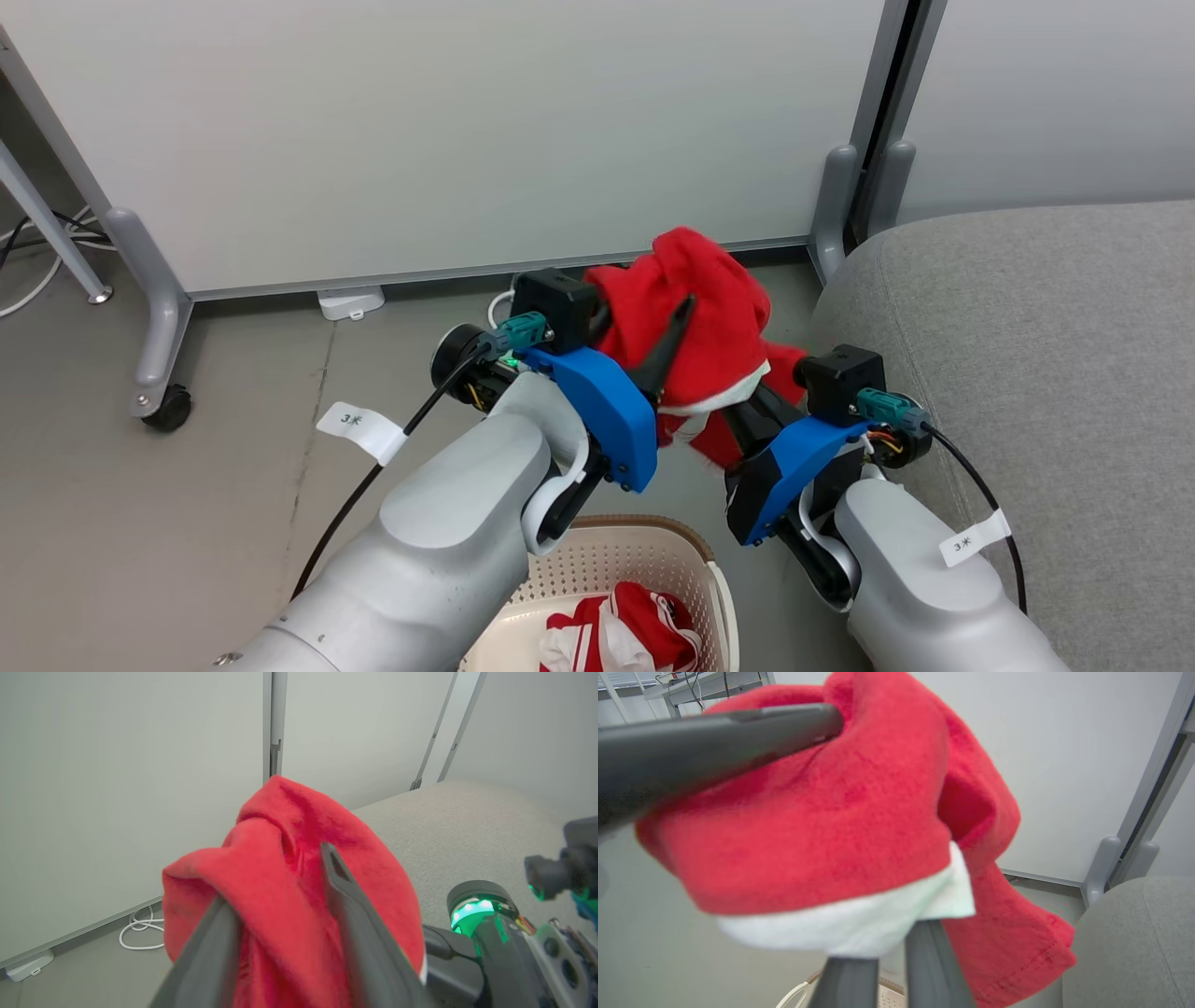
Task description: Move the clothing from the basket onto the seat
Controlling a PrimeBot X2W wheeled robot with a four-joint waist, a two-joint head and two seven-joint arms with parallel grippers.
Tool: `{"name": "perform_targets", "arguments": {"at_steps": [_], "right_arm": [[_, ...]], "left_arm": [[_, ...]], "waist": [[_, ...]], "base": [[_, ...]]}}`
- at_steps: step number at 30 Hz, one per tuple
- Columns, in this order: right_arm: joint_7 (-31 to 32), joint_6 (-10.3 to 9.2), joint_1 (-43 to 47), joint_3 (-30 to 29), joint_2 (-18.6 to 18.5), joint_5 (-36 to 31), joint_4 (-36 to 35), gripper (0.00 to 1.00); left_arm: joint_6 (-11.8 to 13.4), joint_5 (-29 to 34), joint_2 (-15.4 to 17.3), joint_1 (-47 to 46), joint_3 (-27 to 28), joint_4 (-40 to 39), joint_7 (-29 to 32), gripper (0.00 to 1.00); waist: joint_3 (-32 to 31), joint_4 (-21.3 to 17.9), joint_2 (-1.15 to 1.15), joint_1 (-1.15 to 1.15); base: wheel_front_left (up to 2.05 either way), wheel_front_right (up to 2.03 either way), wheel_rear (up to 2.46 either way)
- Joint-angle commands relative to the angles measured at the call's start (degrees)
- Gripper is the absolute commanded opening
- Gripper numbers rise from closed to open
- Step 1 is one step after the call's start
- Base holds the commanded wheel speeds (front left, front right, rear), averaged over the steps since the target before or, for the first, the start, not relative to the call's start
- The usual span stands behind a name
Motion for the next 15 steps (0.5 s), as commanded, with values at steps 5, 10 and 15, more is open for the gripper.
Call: {"name": "perform_targets", "arguments": {"at_steps": [5, 10, 15], "right_arm": [[-0.3, 0.03, 1.0, -0.5, -0.2, -0.3, -0.5, 0.0], [-0.3, 0.03, 1.0, -1.0, -0.2, -0.7, -1.0, 0.0], [-0.3, 0.03, 1.4, -1.4, -0.2, -1.1, -1.6, 0.0]], "left_arm": [[-0.2, -0.8, 0.4, 0.1, 0.4, 0.5, -1.1, 1.0], [-0.3, -1.0, 1.8, 1.9, 1.2, -0.1, -3.0, 1.0], [0.5, -1.2, 4.5, 4.7, 3.4, -2.1, -5.1, 1.0]], "waist": [[0.1, -0.1, 0.0, 0.0], [0.2, -0.3, 0.0, 0.0], [0.6, -0.7, 0.0, 0.0]], "base": [[0.0, 0.0, 0.0], [0.0, 0.0, 0.0], [0.0, 0.0, 0.0]]}}
